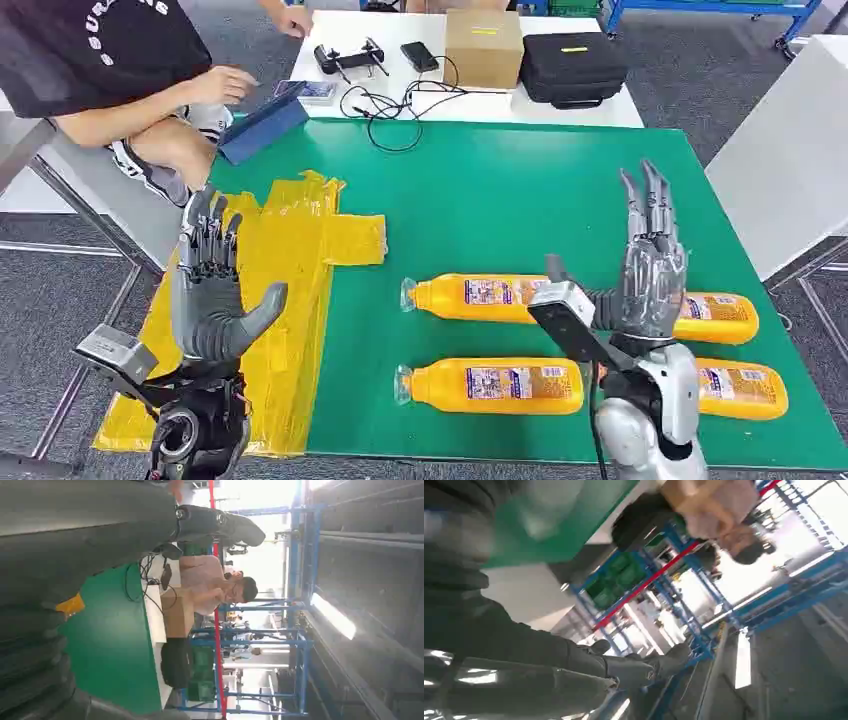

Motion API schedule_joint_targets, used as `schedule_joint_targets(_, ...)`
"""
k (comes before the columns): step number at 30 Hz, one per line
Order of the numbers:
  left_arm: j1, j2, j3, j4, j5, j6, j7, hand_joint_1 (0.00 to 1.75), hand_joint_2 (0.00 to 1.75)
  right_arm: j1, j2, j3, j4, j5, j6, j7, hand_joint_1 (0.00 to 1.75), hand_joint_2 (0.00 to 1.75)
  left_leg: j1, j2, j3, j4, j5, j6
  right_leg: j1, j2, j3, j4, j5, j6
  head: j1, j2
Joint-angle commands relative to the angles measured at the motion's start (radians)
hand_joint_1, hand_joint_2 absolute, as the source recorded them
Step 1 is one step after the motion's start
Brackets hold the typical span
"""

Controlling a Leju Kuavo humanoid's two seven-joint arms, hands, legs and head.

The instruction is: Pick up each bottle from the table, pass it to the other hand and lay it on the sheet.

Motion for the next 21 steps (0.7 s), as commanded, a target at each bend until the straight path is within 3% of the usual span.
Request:
schedule_joint_targets(1, -0.042, -0.017, 0.028, 0.057, -0.020, -0.033, 0.012, 0.00, 1.75, -0.074, -0.069, -0.095, 0.108, 0.045, 0.125, 0.058, 0.00, 1.75, 0.000, 0.000, 0.006, -0.002, -0.002, -0.002, 0.000, -0.001, 0.007, -0.003, -0.002, 0.000, 0.000, 0.000)
schedule_joint_targets(7, -0.079, -0.019, 0.031, 0.098, -0.023, -0.049, 0.006, 0.00, 1.75, -0.177, -0.114, -0.066, 0.307, -0.016, 0.202, 0.011, 0.00, 1.75, 0.000, 0.002, 0.007, -0.003, -0.001, -0.002, 0.000, 0.000, 0.007, -0.004, 0.000, 0.000, 0.000, 0.000)
schedule_joint_targets(13, -0.085, -0.012, 0.024, 0.094, -0.022, -0.054, 0.005, 0.00, 1.75, -0.343, -0.128, 0.051, 0.515, -0.053, 0.258, -0.016, 0.00, 1.75, 0.000, 0.005, 0.004, -0.001, -0.001, -0.001, 0.000, 0.004, 0.004, -0.002, 0.001, 0.000, 0.000, 0.000)
schedule_joint_targets(21, -0.087, -0.012, 0.017, 0.095, -0.022, -0.059, 0.004, 0.00, 1.75, -0.376, -0.132, 0.081, 0.557, -0.064, 0.271, -0.030, 0.00, 1.75, 0.000, 0.003, 0.008, -0.002, -0.001, -0.001, 0.001, 0.002, 0.008, -0.003, -0.001, 0.000, 0.000, 0.000)
